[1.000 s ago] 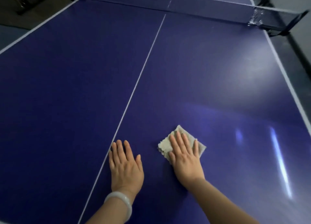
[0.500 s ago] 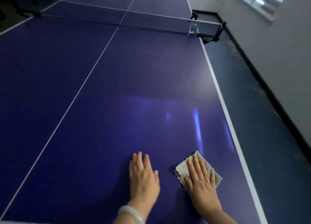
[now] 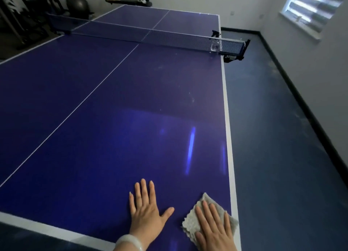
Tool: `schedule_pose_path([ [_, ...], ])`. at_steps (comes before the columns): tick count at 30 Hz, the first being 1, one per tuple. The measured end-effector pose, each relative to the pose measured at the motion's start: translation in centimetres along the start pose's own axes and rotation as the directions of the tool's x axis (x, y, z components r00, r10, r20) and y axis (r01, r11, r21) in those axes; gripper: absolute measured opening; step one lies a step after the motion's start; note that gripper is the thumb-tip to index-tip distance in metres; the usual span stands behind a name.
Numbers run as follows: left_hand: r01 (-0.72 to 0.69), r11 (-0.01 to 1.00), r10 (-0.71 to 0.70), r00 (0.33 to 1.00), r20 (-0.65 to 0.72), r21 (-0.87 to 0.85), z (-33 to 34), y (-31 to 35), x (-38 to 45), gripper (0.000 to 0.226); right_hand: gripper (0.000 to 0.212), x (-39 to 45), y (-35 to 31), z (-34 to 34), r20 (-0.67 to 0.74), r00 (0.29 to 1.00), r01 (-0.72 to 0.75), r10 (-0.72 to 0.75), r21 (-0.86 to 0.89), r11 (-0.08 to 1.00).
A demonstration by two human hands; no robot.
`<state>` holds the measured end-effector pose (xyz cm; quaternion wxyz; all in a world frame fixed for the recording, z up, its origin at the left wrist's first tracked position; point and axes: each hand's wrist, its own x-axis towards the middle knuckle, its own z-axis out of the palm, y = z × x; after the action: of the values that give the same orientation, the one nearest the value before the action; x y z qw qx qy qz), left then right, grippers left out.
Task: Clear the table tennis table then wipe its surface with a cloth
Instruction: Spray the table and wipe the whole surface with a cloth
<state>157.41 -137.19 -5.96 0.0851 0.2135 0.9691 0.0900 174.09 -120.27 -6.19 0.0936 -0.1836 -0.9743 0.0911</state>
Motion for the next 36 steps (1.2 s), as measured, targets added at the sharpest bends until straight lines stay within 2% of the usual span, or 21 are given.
schedule_pose_path([
  [3, -0.023, 0.999, 0.025, 0.998, -0.063, 0.027, 0.7, -0.2, 0.0, 0.104, 0.061, 2.1, 1.1, 0.6, -0.024, 0.998, 0.063, -0.063, -0.004, 0.998],
  [8, -0.057, 0.996, 0.067, 0.988, -0.143, 0.072, 1.4, -0.4, 0.3, 0.115, 0.061, 6.5, 4.7, 1.6, -0.050, 0.970, 0.238, -0.240, -0.037, 0.971],
  [14, -0.042, 0.987, 0.053, 0.996, -0.068, 0.158, 0.7, -0.3, 0.2, 0.115, 0.060, 11.3, 9.0, 1.3, -0.039, 0.903, 0.427, -0.428, -0.016, 0.904],
  [16, -0.012, 0.984, 0.019, 0.999, -0.037, 0.177, 0.2, -0.1, 0.4, 0.120, 0.060, 12.5, 9.9, 1.1, -0.036, 0.887, 0.460, -0.460, -0.011, 0.888],
  [19, 0.101, 0.982, -0.104, 0.995, 0.012, 0.157, -1.1, 1.3, 0.8, 0.102, 0.065, 13.8, 10.7, 0.6, 0.004, 0.871, 0.492, -0.492, -0.005, 0.871],
  [22, 0.220, 0.975, -0.220, 0.975, 0.006, 0.028, -1.3, 5.0, 1.8, 0.082, 0.072, 15.1, 11.2, 0.5, 0.021, 0.823, 0.567, -0.567, -0.012, 0.823],
  [24, 0.274, 0.960, -0.276, 0.960, -0.039, -0.050, -1.0, 8.1, 2.8, 0.084, 0.071, 16.7, 11.8, 0.6, 0.049, 0.778, 0.627, -0.626, -0.007, 0.779],
  [28, 0.430, 0.889, -0.447, 0.889, -0.097, -0.157, -0.2, 15.2, 6.6, 0.087, 0.072, 22.1, 14.0, 0.8, 0.155, 0.702, 0.702, -0.696, 0.014, 0.712],
  [31, 0.530, 0.827, -0.549, 0.834, -0.061, -0.187, 0.1, 20.0, 10.2, 0.084, 0.065, 27.0, 16.1, 1.0, 0.206, 0.708, 0.685, -0.676, 0.032, 0.727],
  [34, 0.653, 0.730, -0.671, 0.741, -0.028, -0.199, 0.7, 24.6, 14.2, 0.084, 0.054, 32.7, 19.3, 1.0, 0.217, 0.699, 0.688, -0.681, 0.056, 0.724],
  [36, 0.743, 0.630, -0.771, 0.633, -0.067, -0.226, 1.1, 26.6, 17.0, 0.087, 0.058, 36.3, 21.0, 0.9, 0.250, 0.679, 0.702, -0.690, 0.052, 0.710],
])
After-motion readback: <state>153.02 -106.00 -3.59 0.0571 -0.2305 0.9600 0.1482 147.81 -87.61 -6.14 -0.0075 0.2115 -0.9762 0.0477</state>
